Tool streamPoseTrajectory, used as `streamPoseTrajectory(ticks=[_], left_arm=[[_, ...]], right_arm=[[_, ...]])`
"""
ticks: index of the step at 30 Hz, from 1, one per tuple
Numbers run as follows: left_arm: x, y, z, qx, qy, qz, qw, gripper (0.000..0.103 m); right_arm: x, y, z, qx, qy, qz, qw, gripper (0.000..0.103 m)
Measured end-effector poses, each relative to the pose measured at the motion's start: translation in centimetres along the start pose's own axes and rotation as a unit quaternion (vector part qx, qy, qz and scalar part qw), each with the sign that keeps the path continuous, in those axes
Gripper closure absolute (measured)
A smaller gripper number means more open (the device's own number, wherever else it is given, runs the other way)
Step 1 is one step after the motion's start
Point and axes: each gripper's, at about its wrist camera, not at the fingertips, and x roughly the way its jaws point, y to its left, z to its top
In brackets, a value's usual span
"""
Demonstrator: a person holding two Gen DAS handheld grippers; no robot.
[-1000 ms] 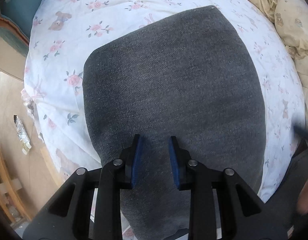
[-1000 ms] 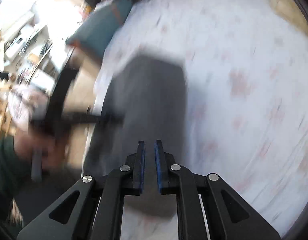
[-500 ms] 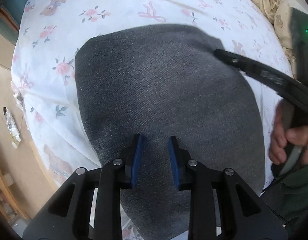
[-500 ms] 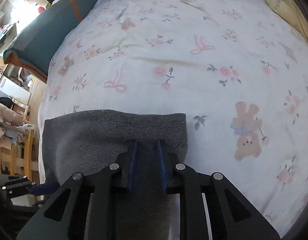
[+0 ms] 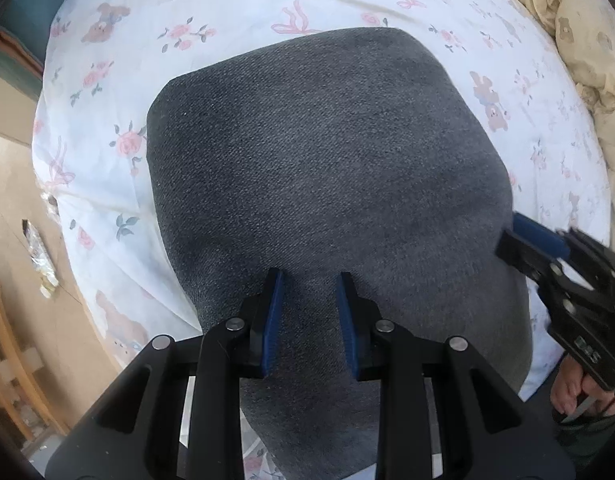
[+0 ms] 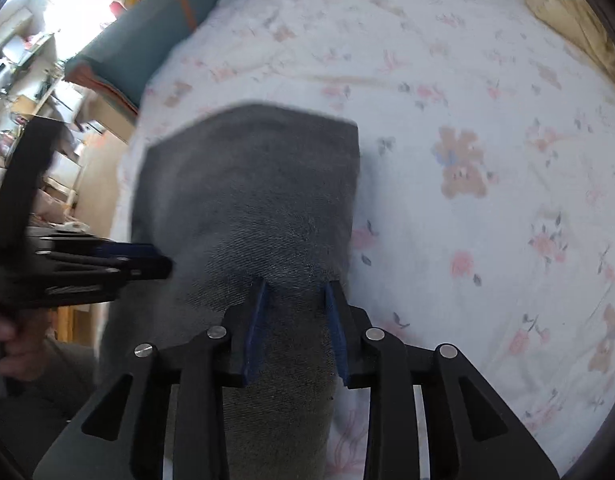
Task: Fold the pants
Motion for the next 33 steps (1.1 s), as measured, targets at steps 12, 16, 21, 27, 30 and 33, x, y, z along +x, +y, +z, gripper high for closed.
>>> streamPoseTrajectory(ticks=[12,16,21,27,30,33], left_arm=[[-4.7,-1.2,-1.7,-0.014,-0.074,0.009,0.9971,0.079],[-7.2,-0.3,-2.6,-0.041,-0.121,0.017,0.9916,0.072],[-9.2,2.1,-2.3,-0.084,-0.168,0.003,0.9822,0.047],[-8.9,3.6,-2.0,-0.119,-0.159,-0.017,0.9799,0.046],[-8.6,3.9,-1.8,-0.127,-0.156,-0.016,0.9794,0.046],[-9.0,4.0,-1.8,-0.131,-0.162,-0.014,0.9780,0.046]], right_arm=[[-5.6,-5.1,-3.4,0.142,-0.040,0.155,0.977,0.019],[-4.7,-8.7,-7.3,0.245,-0.021,0.222,0.944,0.009],[-1.3,-8.4,-10.6,0.296,0.025,0.251,0.921,0.009],[1.7,-4.8,-12.5,0.297,0.035,0.297,0.907,0.001],[2.4,-3.0,-12.3,0.279,0.034,0.278,0.918,0.000],[1.8,-2.1,-11.6,0.264,0.008,0.241,0.934,0.010]])
